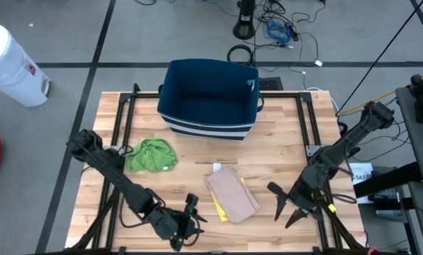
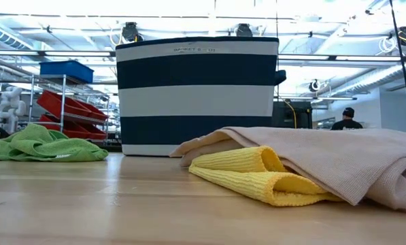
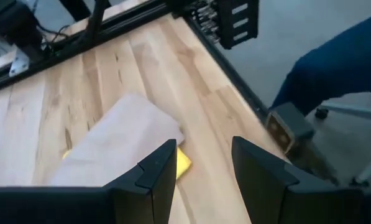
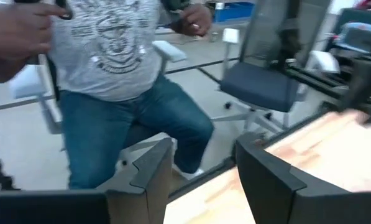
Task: Fold towel
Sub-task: Move the stacked towels to the right of the table
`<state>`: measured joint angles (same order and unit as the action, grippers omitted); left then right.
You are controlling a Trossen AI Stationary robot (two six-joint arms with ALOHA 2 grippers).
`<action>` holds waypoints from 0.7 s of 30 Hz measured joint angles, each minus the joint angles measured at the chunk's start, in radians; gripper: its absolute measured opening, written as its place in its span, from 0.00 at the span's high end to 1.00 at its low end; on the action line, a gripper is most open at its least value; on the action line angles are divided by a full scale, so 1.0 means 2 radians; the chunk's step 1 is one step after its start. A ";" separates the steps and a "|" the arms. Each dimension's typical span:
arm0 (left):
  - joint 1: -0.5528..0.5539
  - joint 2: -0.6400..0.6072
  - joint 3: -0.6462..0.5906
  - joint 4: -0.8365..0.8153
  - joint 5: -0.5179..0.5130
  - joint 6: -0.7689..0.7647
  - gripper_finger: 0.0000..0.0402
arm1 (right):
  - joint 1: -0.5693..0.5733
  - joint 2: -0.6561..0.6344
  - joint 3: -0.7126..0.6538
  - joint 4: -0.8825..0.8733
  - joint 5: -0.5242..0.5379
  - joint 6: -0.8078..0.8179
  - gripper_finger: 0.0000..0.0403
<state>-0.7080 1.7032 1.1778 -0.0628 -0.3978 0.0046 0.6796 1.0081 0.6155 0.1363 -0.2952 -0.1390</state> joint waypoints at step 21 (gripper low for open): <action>0.079 0.094 -0.087 0.188 0.005 -0.057 0.60 | 0.002 0.084 -0.042 0.128 -0.052 -0.019 0.72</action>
<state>-0.5493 1.8902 1.0042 0.3134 -0.3870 -0.1103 0.6846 1.1759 0.5312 0.3920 -0.3997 -0.1766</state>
